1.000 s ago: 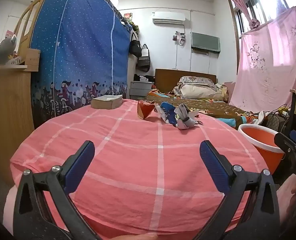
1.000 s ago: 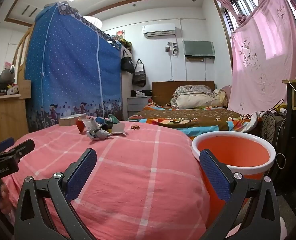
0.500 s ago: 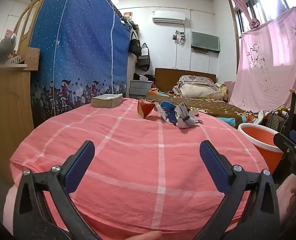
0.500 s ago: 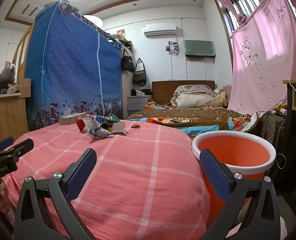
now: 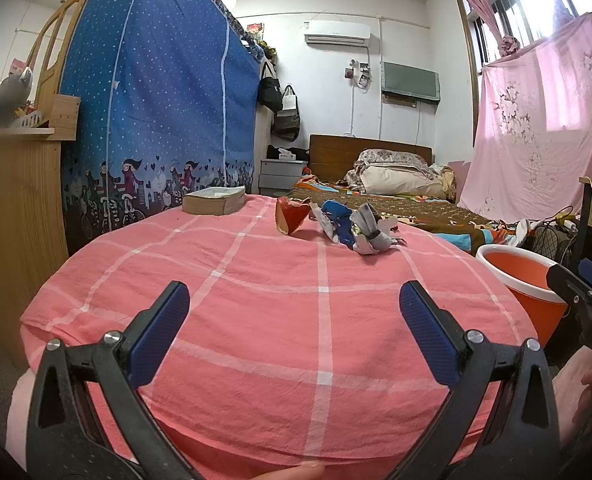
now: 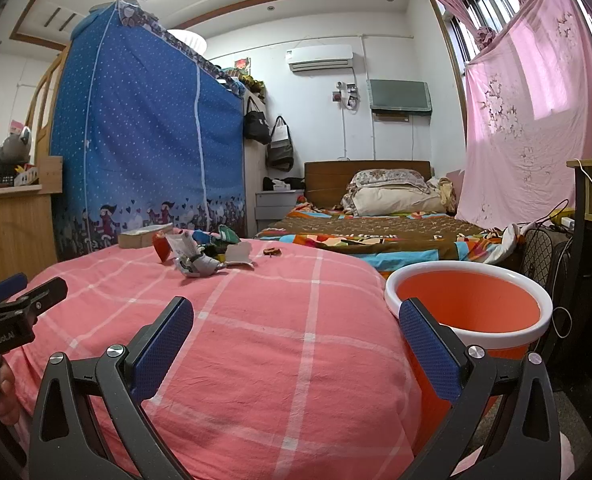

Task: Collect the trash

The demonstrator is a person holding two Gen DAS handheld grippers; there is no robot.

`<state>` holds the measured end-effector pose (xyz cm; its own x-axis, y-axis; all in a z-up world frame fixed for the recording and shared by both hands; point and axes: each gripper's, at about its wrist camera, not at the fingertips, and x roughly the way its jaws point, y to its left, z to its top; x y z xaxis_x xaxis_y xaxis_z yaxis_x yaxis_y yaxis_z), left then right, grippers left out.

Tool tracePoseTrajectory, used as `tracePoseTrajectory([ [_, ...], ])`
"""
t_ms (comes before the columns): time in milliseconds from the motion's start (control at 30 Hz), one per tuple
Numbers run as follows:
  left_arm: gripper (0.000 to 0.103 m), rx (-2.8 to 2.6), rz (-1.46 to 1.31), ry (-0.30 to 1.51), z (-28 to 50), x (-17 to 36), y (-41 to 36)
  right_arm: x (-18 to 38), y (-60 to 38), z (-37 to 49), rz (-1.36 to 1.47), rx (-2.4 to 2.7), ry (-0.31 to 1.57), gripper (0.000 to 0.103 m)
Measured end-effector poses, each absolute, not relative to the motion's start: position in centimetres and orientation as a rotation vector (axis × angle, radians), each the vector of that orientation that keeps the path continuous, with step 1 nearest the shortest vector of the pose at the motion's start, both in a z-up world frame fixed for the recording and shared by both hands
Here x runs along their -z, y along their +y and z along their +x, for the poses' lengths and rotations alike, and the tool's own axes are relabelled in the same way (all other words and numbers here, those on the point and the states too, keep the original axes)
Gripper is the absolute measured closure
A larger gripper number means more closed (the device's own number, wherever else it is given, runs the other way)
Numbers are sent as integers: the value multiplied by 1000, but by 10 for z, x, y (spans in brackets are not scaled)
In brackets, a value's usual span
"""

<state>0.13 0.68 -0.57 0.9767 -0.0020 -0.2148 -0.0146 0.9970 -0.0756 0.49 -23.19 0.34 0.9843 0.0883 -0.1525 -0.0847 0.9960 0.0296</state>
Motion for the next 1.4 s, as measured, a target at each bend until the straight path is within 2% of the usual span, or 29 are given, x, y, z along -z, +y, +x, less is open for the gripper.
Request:
tracePoseTrajectory([
  [1400, 0, -5, -64, 219, -1, 6, 4, -3, -232, 6, 22, -87, 159, 0],
])
